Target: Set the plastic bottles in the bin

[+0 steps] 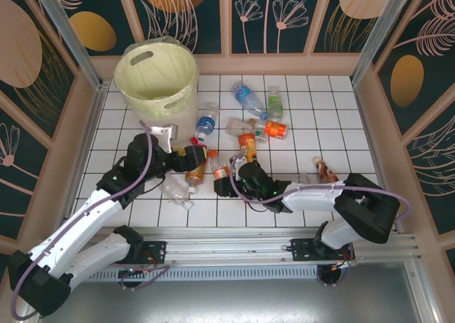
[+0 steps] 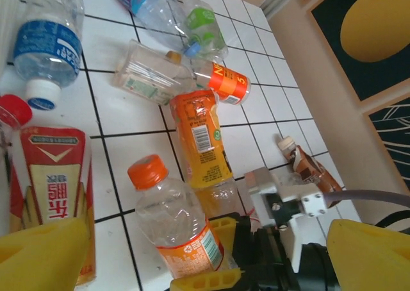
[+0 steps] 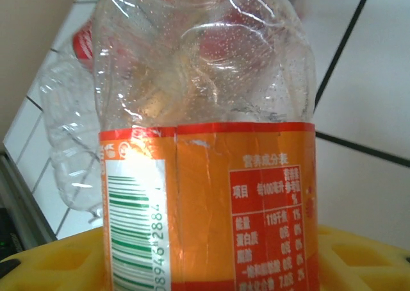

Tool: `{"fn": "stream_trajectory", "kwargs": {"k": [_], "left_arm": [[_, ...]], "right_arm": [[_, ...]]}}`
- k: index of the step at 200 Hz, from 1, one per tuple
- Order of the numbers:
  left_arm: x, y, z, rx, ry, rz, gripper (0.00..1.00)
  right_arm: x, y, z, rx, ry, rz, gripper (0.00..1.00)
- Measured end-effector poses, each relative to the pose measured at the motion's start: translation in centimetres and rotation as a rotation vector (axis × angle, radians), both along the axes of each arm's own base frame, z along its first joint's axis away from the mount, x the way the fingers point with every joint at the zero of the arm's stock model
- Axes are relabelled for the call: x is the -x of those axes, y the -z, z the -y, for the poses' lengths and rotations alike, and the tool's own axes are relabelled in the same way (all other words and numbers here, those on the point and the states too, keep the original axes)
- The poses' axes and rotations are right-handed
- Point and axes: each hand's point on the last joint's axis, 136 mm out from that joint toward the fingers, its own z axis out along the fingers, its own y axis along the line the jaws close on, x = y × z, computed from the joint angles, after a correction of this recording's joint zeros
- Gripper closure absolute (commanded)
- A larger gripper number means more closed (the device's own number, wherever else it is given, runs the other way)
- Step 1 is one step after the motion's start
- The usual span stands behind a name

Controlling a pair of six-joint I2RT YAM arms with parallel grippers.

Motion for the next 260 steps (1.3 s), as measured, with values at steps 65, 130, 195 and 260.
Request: {"fn": "stream_trajectory", "kwargs": {"k": [65,130,195,260], "left_arm": [[0.6,1.5,1.7,0.124,0.050,-0.063,0.01],[1.0,3.0,4.1,0.193,0.128,-0.119,0.01],[0.9,4.6,6.3,0.183,0.154,-0.193,0.02],[-0.2,4.0,7.1,0.207,0.119,-0.233,0.18]], "right_arm": [[-0.3,-4.2,0.3,-0.060,-0.017,0.116,0.39],[-0.1,-5.8,0.3,-0.081,-0.044,0.162,0.39],[0.4,-6.8,0.1,-0.105,-0.075,0.180,0.39],[0.2,-6.7,0.2,-0.095,-0.071,0.189,0.39]]}}
